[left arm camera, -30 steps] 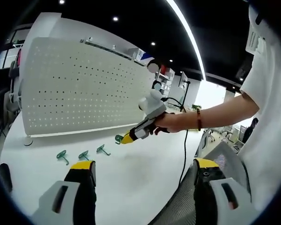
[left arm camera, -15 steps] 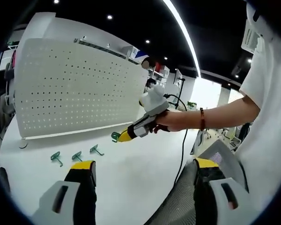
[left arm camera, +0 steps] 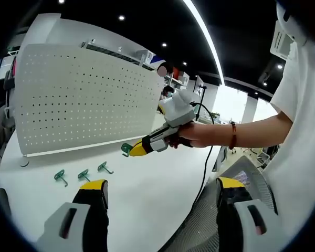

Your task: Insert the hook assembly into the mounting plate slot until the hook locks in place.

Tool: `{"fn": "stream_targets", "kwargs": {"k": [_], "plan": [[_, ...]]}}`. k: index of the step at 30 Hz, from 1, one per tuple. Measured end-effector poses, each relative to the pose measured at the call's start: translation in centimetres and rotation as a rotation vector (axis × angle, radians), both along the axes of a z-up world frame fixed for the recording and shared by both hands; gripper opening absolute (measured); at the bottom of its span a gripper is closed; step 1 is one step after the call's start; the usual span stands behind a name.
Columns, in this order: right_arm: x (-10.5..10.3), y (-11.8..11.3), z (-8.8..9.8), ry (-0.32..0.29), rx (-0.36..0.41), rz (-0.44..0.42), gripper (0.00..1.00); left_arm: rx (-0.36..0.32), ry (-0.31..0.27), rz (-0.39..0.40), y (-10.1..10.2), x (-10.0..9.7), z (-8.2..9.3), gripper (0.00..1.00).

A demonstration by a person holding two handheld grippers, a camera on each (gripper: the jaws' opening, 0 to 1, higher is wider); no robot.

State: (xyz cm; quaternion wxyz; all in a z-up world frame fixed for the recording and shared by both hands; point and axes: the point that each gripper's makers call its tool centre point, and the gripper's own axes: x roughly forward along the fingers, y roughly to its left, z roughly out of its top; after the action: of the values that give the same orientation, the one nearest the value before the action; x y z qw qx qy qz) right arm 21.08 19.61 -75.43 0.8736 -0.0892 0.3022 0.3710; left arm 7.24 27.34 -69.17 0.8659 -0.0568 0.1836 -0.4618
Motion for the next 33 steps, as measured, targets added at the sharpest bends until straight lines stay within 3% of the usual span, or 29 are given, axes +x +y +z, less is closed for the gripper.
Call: {"fn": "stream_targets", "kwargs": {"k": [12, 20, 33], "plan": [[-1.7, 0.4, 1.4, -0.048, 0.016, -0.001, 0.01, 0.009, 0.005, -0.007, -0.7, -0.3, -0.1, 0.85], [-2.4, 0.1, 2.8, -0.068, 0.077, -0.036, 0.01, 0.013, -0.007, -0.024, -1.2, 0.1, 0.3, 0.85], [-3.6, 0.4, 4.5, -0.112, 0.096, -0.052, 0.01, 0.046, -0.03, -0.006, 1.2, 1.7, 0.9, 0.85]]}}
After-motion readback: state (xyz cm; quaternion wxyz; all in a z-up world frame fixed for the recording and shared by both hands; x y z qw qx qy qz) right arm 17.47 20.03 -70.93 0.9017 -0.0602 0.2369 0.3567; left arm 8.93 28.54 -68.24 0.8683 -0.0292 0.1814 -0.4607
